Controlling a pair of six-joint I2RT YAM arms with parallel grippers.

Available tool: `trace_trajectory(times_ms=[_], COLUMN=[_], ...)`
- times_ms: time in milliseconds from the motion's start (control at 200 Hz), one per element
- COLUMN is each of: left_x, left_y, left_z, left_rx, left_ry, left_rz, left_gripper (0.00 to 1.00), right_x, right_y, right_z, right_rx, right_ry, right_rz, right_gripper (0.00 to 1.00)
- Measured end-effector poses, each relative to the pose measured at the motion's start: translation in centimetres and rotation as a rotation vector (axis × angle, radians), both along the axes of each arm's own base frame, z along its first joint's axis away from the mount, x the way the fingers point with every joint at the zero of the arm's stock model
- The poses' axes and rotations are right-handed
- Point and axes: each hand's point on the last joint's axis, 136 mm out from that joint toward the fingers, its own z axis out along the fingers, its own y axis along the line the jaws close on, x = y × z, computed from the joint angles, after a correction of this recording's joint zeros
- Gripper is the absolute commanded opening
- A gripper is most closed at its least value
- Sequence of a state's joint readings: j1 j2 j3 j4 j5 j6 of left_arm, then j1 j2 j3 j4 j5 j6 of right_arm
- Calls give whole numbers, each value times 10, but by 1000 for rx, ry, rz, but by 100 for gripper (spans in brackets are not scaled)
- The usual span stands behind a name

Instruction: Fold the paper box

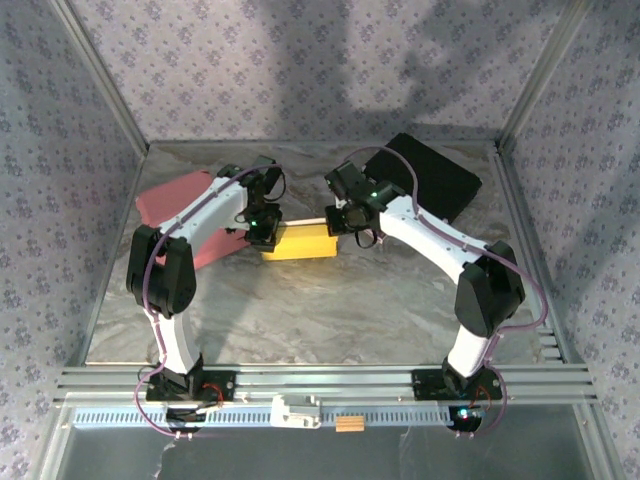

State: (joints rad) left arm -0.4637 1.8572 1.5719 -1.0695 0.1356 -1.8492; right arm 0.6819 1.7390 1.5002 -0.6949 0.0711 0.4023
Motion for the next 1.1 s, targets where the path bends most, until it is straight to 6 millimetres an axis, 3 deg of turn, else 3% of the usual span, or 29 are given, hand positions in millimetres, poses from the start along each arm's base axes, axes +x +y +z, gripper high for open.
trace_trajectory(times_ms=[585,1099], left_x=[0,4], left_y=[6,12], left_z=[-8,21], left_rx=[-13,-61], left_ry=[-4,-99], left_rz=[22,47], left_gripper=[73,81], right_x=[2,-2], right_y=[2,2], right_z=[-4,-4], right_rx=[9,-1], right_ry=[-140,-163], right_rz=[-46,-46], right_gripper=[0,0])
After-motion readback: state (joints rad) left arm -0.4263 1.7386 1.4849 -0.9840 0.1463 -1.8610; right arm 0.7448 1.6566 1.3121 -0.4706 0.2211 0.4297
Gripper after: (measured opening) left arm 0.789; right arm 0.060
